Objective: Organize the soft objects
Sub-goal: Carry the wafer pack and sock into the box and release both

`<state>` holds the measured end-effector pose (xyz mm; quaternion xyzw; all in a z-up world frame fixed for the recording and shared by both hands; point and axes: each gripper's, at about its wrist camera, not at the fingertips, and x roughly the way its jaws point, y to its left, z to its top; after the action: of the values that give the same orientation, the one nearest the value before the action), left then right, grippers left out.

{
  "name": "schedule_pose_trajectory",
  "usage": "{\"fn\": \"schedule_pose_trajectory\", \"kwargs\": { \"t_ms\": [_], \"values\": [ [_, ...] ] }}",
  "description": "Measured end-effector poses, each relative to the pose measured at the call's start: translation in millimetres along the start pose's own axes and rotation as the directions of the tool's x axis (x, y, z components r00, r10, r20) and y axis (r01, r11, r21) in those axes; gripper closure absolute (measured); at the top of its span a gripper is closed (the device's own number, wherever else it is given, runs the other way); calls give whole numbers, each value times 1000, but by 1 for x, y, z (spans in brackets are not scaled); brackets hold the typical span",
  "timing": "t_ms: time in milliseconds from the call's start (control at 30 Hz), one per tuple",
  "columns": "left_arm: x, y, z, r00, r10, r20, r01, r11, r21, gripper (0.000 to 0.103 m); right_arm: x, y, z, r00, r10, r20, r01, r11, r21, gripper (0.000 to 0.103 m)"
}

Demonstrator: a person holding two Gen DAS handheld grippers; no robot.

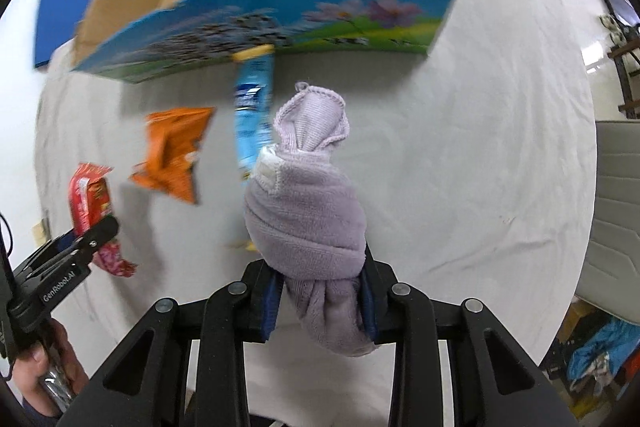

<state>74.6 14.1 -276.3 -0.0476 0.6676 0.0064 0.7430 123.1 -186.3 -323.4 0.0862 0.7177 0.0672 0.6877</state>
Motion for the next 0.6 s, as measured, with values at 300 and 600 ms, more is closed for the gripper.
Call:
{"fn": "schedule_pose_trajectory", "kwargs": {
  "t_ms": [300, 600],
  "values": [
    [-84, -23, 40, 989, -77, 130, 67, 995, 77, 57, -65, 22, -11, 997, 54, 60, -49, 995, -92, 69],
    [-107, -40, 83, 976, -117, 186, 97, 989, 115, 57, -117, 31, -3, 986, 100, 133, -84, 990, -117, 69]
  ]
}}
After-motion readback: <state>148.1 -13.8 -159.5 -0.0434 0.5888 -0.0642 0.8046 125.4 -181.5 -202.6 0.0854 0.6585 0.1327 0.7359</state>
